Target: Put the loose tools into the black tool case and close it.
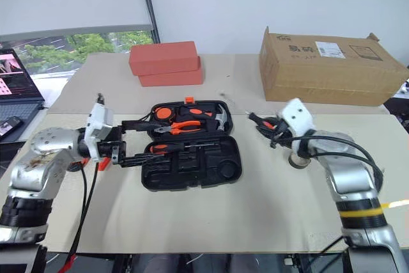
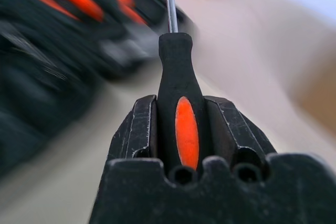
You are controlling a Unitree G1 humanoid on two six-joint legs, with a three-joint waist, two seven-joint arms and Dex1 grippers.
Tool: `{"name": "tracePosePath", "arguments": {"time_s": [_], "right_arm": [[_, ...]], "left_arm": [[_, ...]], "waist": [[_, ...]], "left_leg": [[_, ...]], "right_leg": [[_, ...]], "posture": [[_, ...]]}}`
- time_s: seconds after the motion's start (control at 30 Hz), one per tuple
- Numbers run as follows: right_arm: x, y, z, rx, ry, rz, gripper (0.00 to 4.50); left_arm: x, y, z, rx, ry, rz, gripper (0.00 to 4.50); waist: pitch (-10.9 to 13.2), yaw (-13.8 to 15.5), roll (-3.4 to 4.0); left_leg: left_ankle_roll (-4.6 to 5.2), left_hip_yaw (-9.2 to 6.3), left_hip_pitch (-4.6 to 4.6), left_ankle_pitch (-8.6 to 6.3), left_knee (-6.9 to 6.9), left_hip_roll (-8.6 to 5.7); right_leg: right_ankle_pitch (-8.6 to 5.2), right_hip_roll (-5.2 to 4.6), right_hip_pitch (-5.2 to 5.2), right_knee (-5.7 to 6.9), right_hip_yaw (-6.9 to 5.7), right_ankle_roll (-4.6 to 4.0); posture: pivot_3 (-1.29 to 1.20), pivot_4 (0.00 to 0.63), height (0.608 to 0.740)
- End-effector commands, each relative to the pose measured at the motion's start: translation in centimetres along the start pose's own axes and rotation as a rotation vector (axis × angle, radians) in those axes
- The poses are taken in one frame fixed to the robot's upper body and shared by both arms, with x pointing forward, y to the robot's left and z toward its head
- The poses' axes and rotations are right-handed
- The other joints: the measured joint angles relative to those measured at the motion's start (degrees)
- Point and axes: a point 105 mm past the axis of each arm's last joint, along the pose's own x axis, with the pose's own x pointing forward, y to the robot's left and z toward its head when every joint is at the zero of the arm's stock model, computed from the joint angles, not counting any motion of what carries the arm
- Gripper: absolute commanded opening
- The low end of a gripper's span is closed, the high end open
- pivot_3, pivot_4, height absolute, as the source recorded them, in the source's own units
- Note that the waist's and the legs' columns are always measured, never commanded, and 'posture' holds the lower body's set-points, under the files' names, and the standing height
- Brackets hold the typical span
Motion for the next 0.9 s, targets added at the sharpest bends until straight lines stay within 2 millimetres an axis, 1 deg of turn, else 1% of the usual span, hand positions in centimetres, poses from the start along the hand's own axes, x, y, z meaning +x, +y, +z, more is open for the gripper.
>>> {"name": "tracePosePath", "arguments": {"time_s": [0.03, 0.1, 0.2, 0.27, 0.4, 0.5, 0.53, 0.6, 0.67, 0.8, 0.83, 0.9], "right_arm": [[1.7, 1.6, 1.0, -0.121, -0.091, 0.216, 1.0], [2.4, 2.4, 1.0, -0.142, -0.107, 0.322, 1.0], [4.0, 2.6, 0.4, -0.181, -0.093, 0.393, 1.0], [4.6, 2.8, -0.2, -0.23, -0.073, 0.443, 1.0], [5.2, 3.1, -1.0, -0.279, -0.047, 0.524, 1.0], [5.5, 2.9, -1.1, -0.285, -0.033, 0.548, 1.0], [5.5, 2.8, -1.1, -0.28, -0.028, 0.556, 1.5], [5.8, 2.4, -0.9, -0.282, -0.037, 0.527, 2.12], [5.9, 2.4, -0.7, -0.258, -0.052, 0.535, 2.79], [6.0, 1.9, 0.4, -0.261, -0.115, 0.496, 4.19], [6.0, 1.8, 0.6, -0.251, -0.131, 0.483, 4.43], [6.0, 0.9, 1.8, -0.179, -0.203, 0.418, 4.43]], "left_arm": [[-1.8, -0.6, 1.1, 0.013, -0.008, 0.096, 4.5], [-2.3, -1.3, 0.7, -0.008, 0.007, 0.121, 4.5], [-2.9, -2.6, 0.3, -0.036, 0.023, 0.155, 4.5], [-3.2, -3.2, 0.2, -0.051, 0.027, 0.169, 4.5], [-3.6, -4.4, -0.1, -0.085, 0.043, 0.184, 4.5], [-3.8, -4.5, -0.1, -0.08, 0.048, 0.203, 4.5], [-3.8, -4.5, -0.1, -0.079, 0.048, 0.206, 4.5], [-3.9, -4.4, 0.0, -0.076, 0.045, 0.214, 4.5], [-3.9, -4.4, 0.0, -0.077, 0.043, 0.216, 4.5], [-3.9, -4.5, -0.2, -0.082, 0.047, 0.212, 4.5], [-3.9, -4.4, -0.2, -0.082, 0.048, 0.211, 4.5], [-3.9, -4.3, -0.3, -0.079, 0.051, 0.207, 4.5]], "waist": [[0.0, 0.1, -0.02], [0.1, 0.3, -0.03], [0.1, 0.4, -0.01], [0.1, 0.5, -0.02], [0.1, 0.5, 0.02], [0.1, 0.3, 0.03], [0.1, 0.3, 0.04], [0.1, 0.3, 0.05], [0.1, 0.3, 0.05], [0.2, 0.2, 0.06], [0.2, 0.2, 0.07], [0.2, 0.2, 0.07]], "left_leg": [[0.0, 0.01, -0.03, 0.0, 0.01, -0.01], [0.01, 0.06, -0.01, -0.01, 0.02, -0.02], [0.03, 0.05, -0.01, -0.02, 0.04, -0.03], [0.02, 0.07, 0.03, -0.01, 0.04, -0.03], [-0.01, 0.0, 0.05, -0.01, 0.03, -0.03], [-0.01, 0.03, 0.04, 0.0, 0.03, -0.04], [-0.03, 0.04, 0.04, 0.01, 0.03, -0.03], [-0.06, 0.04, 0.06, 0.03, 0.03, -0.03], [-0.08, 0.03, 0.1, 0.03, 0.03, -0.02], [-0.09, 0.04, 0.09, 0.03, 0.02, -0.02], [-0.09, 0.04, 0.09, 0.03, 0.02, -0.02], [-0.09, 0.04, 0.08, 0.03, 0.02, -0.02]], "right_leg": [[0.05, -0.03, 0.0, 0.0, -0.01, -0.09], [0.14, -0.08, 0.0, -0.01, 0.01, -0.24], [0.16, -0.15, 0.03, 0.0, -0.03, -0.26], [0.16, -0.16, 0.04, 0.03, -0.02, -0.27], [0.16, -0.21, 0.05, 0.05, -0.07, -0.3], [0.16, -0.24, 0.05, 0.08, -0.06, -0.31], [0.17, -0.22, 0.03, 0.08, -0.06, -0.32], [0.17, -0.23, 0.03, 0.14, -0.05, -0.33], [0.16, -0.23, 0.05, 0.15, -0.06, -0.35], [0.16, -0.26, 0.04, 0.16, -0.04, -0.36], [0.16, -0.26, 0.04, 0.16, -0.04, -0.36], [0.16, -0.26, 0.03, 0.16, -0.05, -0.37]], "posture": [[0.0, 0.15, 0.711], [0.0, 0.15, 0.711], [0.0, 0.15, 0.711], [0.0, 0.15, 0.711], [0.0, 0.15, 0.711], [0.0, 0.15, 0.711], [0.0, 0.15, 0.711], [0.0, 0.15, 0.711], [0.0, 0.15, 0.711], [0.0, 0.15, 0.711], [0.0, 0.15, 0.711], [0.0, 0.15, 0.711]]}}
